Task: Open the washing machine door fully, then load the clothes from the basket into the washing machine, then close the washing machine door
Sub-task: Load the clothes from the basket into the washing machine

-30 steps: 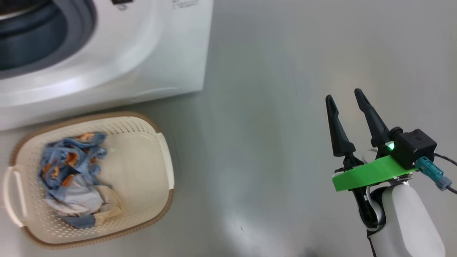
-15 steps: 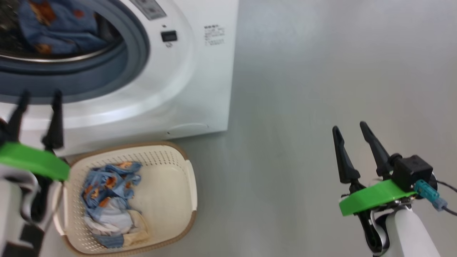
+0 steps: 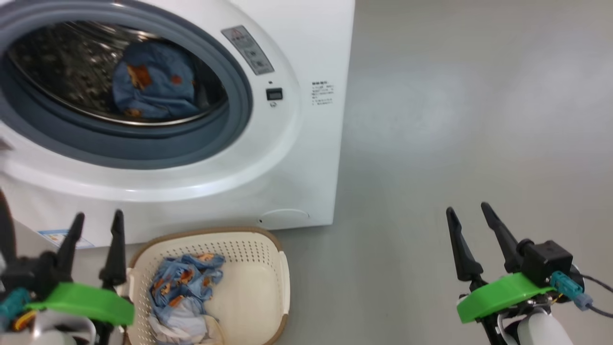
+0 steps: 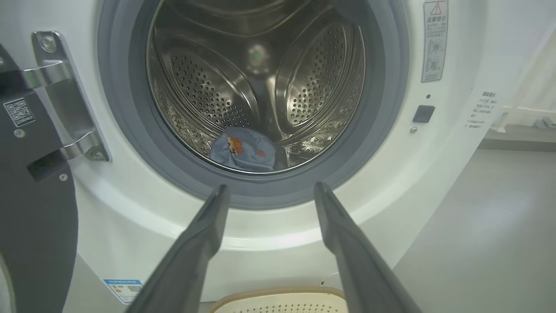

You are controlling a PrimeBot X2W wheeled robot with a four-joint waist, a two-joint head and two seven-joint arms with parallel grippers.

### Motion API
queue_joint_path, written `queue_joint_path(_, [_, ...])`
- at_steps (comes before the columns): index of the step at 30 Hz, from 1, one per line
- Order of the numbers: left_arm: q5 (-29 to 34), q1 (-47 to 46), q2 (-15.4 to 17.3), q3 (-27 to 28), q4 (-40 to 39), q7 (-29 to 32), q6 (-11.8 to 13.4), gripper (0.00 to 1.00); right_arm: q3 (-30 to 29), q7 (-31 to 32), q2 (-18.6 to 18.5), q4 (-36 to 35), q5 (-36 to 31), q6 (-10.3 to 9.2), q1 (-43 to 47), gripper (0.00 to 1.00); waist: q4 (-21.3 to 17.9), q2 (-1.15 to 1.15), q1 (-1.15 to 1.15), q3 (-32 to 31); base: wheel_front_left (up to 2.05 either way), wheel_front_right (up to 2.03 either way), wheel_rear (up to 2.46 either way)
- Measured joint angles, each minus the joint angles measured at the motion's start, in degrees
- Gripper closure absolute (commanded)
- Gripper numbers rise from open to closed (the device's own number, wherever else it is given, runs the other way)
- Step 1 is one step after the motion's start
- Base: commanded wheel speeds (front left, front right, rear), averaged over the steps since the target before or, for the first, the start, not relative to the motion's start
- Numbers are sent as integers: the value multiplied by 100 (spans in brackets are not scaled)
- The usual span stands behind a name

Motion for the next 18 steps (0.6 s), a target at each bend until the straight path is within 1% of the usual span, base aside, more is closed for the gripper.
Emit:
queue_joint_path(4, [110,393,-200,165,-205,0,51,0,3,0,1,31,1,0,133,0,80,0,0,-225,0,0,0])
queue_joint_path(9, [260,812,-393,328,-446,0,48,0,21,0,2,32,11,0,154,0,128,0,0,-431,0,0,0])
queue_joint_path(18, [523,1189,-795,599,-739,0,-10,0,23,0,4,34,27,0,348,0,146,0,0,-583,0,0,0])
